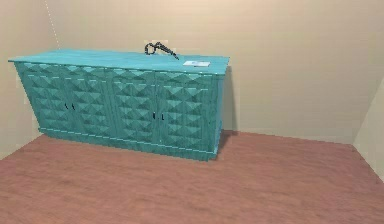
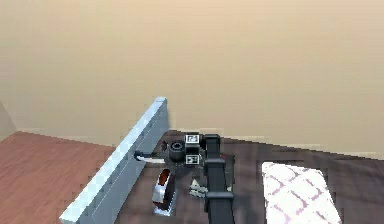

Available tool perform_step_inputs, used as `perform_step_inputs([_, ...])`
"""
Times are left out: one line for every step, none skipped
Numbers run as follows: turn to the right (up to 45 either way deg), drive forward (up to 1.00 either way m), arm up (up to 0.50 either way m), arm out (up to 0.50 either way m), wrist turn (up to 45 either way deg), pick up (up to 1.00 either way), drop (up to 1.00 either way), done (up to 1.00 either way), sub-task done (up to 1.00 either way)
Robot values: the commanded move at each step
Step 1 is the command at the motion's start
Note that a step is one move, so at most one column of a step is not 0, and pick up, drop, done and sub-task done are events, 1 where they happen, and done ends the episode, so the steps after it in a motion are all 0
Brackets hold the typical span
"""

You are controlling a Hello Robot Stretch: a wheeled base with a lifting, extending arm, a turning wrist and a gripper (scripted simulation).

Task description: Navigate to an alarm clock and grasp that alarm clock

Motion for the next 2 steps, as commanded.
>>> perform_step_inputs([0.0,0.00,-0.30,0.00,0.0,0.00,0.00,0.00,0.00])
perform_step_inputs([0.0,0.00,0.00,0.00,0.0,1.00,0.00,0.00,0.00])
